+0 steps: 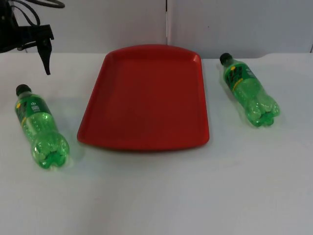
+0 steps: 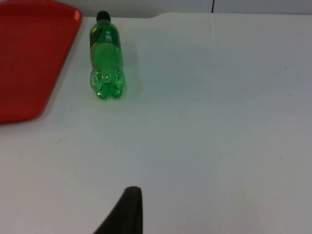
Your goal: Place the bottle upright on the tray.
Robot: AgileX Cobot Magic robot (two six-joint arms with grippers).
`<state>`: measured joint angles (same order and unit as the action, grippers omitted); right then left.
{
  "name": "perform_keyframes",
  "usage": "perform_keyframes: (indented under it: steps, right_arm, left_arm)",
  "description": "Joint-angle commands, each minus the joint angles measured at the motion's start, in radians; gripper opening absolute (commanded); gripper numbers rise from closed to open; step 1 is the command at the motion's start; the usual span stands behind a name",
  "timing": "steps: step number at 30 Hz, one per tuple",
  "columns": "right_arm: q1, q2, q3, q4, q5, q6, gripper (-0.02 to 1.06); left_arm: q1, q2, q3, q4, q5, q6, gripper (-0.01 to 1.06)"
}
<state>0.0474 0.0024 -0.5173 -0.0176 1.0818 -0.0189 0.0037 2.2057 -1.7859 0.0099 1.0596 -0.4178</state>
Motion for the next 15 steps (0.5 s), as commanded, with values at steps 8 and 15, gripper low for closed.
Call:
perform_keyframes:
  steps: [8,15]
  right_arm:
    - [-0.006,-0.002,0.004,0.003,-0.005,0.003,1.05]
    - [-0.006,-0.002,0.004,0.001,-0.005,0.003,1.05]
  left_arm:
    - [-0.01,0.052,-0.003,0.007,-0.003,-0.006,1.05]
    - [-0.059,0.061,-0.003,0.073,-0.024,-0.062,1.05]
